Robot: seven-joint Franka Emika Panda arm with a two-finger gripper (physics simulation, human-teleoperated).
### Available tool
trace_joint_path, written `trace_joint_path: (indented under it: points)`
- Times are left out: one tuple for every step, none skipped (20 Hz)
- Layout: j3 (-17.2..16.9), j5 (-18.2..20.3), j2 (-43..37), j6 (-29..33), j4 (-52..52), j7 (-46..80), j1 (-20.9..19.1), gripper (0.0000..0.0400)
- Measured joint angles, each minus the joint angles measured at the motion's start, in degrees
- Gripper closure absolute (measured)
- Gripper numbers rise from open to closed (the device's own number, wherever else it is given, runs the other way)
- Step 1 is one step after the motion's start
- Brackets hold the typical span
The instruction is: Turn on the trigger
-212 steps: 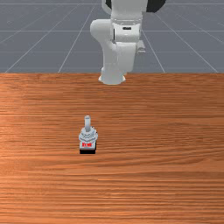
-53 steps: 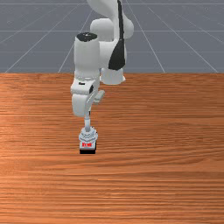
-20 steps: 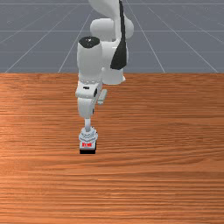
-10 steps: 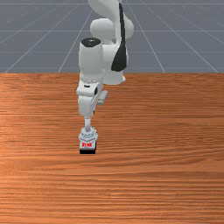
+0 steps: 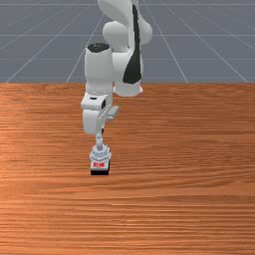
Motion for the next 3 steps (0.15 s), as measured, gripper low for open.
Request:
trace_joint_path:
  points:
    - [-0.2, -0.2, 0.6, -1.4, 1.5, 0.3, 0.3, 0.04]
    - [-0.3, -0.2, 1.1, -2.1, 2.7, 0.5, 0.4, 0.04]
    - [-0.4, -0.4, 1.8, -3.6, 4.3, 0.8, 0.7, 0.04]
